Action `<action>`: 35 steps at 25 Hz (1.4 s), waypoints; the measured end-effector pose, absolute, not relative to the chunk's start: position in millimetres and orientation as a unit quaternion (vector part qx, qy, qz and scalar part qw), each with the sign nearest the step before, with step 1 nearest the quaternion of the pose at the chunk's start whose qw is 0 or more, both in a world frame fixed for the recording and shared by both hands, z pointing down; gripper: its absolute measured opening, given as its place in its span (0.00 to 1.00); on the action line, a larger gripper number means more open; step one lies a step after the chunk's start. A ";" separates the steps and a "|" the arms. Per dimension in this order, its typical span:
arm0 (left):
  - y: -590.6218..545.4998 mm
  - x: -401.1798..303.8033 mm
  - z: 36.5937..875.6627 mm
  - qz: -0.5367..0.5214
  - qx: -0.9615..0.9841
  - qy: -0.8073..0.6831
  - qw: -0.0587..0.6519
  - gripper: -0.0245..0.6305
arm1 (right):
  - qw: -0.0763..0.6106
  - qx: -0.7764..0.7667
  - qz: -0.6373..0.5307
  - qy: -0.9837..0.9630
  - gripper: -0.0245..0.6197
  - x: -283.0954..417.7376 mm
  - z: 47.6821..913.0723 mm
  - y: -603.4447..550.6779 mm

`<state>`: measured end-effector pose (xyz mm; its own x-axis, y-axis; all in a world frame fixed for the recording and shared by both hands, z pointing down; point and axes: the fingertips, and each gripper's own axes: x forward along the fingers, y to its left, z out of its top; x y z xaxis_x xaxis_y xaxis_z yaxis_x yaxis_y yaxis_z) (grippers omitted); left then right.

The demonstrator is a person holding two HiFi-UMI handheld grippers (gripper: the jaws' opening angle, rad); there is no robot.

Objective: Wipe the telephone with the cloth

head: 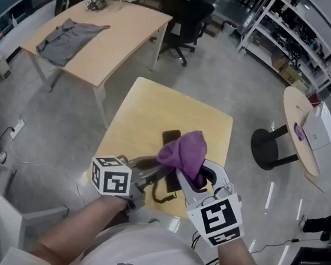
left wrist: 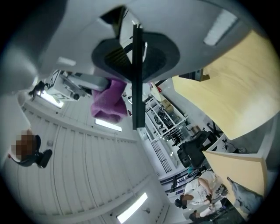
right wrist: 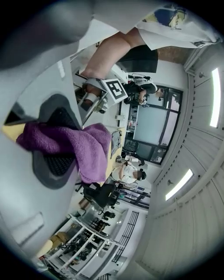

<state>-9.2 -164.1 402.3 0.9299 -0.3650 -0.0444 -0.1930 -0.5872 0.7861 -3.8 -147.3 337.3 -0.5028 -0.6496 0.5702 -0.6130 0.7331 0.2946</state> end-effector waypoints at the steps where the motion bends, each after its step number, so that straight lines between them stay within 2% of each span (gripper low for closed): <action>1: -165.6 -11.7 401.9 -0.103 0.885 -0.159 0.426 0.16 | 0.342 0.362 -0.024 -0.867 0.22 -3.9 340.4 -145.0; 20: -192.1 -35.8 379.1 -0.150 0.875 -0.173 0.427 0.16 | 0.368 0.336 0.062 -0.865 0.22 26.9 402.8 -81.0; 35: -152.7 -14.4 386.0 -0.115 0.889 -0.111 0.430 0.16 | 0.249 0.421 0.044 -0.871 0.22 53.4 322.5 -159.8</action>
<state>-14.4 -152.7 386.0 0.9488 -0.2964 -0.1094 -0.0981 -0.6057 0.7896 53.4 -159.8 322.5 -0.5216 -0.7113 0.4712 -0.7554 0.6417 0.1325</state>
